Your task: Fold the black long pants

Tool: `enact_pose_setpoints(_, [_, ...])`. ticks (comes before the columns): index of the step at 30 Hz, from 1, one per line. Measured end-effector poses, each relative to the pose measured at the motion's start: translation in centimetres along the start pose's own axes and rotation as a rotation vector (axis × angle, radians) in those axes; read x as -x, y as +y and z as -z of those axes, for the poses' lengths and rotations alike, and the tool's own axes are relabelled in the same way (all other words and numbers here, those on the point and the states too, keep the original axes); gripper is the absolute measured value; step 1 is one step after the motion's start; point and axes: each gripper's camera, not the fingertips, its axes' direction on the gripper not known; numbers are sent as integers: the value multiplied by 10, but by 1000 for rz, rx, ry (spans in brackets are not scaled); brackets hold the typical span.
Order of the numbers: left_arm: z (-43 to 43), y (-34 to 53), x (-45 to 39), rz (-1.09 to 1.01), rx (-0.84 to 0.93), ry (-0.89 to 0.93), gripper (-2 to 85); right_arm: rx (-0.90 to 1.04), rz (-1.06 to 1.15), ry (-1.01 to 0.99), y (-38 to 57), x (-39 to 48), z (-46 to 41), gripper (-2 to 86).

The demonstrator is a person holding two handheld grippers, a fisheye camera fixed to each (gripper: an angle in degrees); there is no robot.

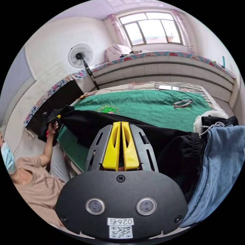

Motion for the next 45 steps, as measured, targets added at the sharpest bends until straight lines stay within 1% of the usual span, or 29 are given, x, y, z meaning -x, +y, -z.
enact_pose_setpoints(3, [5,17,4,40,80,39,-7,-8,88,-115,19,0,24,-15])
enact_pose_setpoints(6, [-2,36,-2,52,202,76,-8,125,188,-150,34,9,25,-15])
enact_pose_setpoints(8, [-10,51,-8,68,295,70,-8,327,284,-82,47,22,6,-15])
enact_pose_setpoints(9, [-12,55,-9,80,322,65,-8,383,301,-76,51,24,-1,-15])
enact_pose_setpoints(10, [-15,61,-10,111,370,53,-7,492,315,-82,59,25,-16,-15])
enact_pose_setpoints(11, [-16,67,-9,147,416,38,-7,590,310,-100,68,23,-32,-14])
enact_pose_setpoints(12, [-14,68,-9,164,434,29,-7,636,301,-104,71,21,-40,-14])
enact_pose_setpoints(13, [-10,71,-9,191,466,12,-8,736,289,-79,78,17,-54,-12])
enact_pose_setpoints(14, [0,72,-10,210,473,-20,-9,834,303,-20,86,12,-64,-11])
enact_pose_setpoints(16, [20,69,-15,218,438,-69,-9,888,305,-30,93,4,-61,-10])
enact_pose_setpoints(18, [45,64,-22,205,345,-82,-9,808,258,-129,89,-7,-43,-9])
enact_pose_setpoints(19, [61,60,-27,198,265,-93,-10,692,230,-155,81,-14,-25,-9])
enact_pose_setpoints(20, [73,55,-28,198,189,-121,-10,548,194,-140,73,-23,-6,-8])
enact_pose_setpoints(21, [77,51,-28,198,153,-142,-10,471,164,-125,69,-28,2,-8])
enact_pose_setpoints(23, [80,32,-23,195,67,-219,-10,185,-26,-102,51,-54,23,-6])
enact_pose_setpoints(25, [69,15,-15,196,46,-255,-10,88,-156,-85,41,-69,18,-2])
enact_pose_setpoints(26, [58,4,-6,214,33,-273,-10,80,-229,-21,35,-76,8,3])
enact_pose_setpoints(28, [39,-11,9,246,23,-282,-10,75,-271,83,23,-80,-8,24])
enact_pose_setpoints(30, [17,-23,26,279,36,-273,-10,76,-260,147,11,-82,-24,42])
enact_pose_setpoints(33, [-18,-37,51,343,105,-235,-10,124,-229,195,-5,-88,-50,35])
enact_pose_setpoints(34, [-27,-41,57,362,133,-232,-10,210,-231,220,-6,-93,-64,22])
enact_pose_setpoints(35, [-32,-43,61,377,150,-246,-10,396,-249,278,-3,-100,-82,5])
enact_pose_setpoints(36, [-33,-44,62,381,155,-258,-9,534,-250,324,0,-104,-93,2])
enact_pose_setpoints(37, [-31,-46,63,376,154,-289,-9,707,-179,355,8,-102,-103,-4])
enact_pose_setpoints(38, [-26,-48,63,369,147,-337,-9,714,-199,346,11,-98,-88,-6])
enact_pose_setpoints(40, [-16,-50,66,347,135,-430,-7,871,-231,340,22,-96,-71,-8])
enact_pose_setpoints(42, [-10,-55,74,352,140,-520,-3,819,-188,331,27,-87,-46,-7])
enact_pose_setpoints(44, [-12,-68,89,345,174,-538,21,529,-216,286,12,-86,-2,-2])
enact_pose_setpoints(45, [-14,-72,94,341,181,-533,30,446,-233,283,7,-87,8,3])
